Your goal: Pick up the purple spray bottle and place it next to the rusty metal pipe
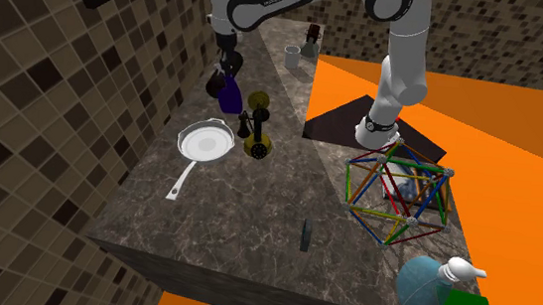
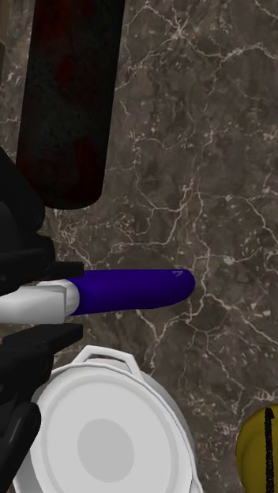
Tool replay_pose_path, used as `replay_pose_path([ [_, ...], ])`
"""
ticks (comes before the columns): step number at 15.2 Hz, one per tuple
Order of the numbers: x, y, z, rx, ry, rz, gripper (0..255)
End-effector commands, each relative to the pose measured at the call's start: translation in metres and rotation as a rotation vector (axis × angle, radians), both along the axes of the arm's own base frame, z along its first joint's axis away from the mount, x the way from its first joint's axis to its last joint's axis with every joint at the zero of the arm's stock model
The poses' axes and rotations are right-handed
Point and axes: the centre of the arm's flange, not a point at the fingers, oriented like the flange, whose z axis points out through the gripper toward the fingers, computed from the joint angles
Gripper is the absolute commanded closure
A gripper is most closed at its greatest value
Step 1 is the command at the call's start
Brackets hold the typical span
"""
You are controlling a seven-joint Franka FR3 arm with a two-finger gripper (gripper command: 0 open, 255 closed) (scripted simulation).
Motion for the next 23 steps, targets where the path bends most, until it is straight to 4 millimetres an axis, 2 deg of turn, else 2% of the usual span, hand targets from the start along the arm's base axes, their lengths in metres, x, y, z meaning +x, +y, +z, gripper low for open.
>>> replay_pose_path([
  [1,-0.001,0.0,-0.004,0.0,-0.001,0.0,255],
  [7,-0.001,0.0,-0.004,0.0,-0.001,0.0,255],
  [8,-0.001,0.0,-0.004,0.0,-0.001,0.0,0],
  [13,-0.001,0.0,-0.004,0.0,-0.001,0.0,0],
  [17,-0.002,0.002,0.046,0.0,-0.001,0.0,0],
  [23,-0.002,0.002,0.046,0.0,-0.001,0.0,0],
])
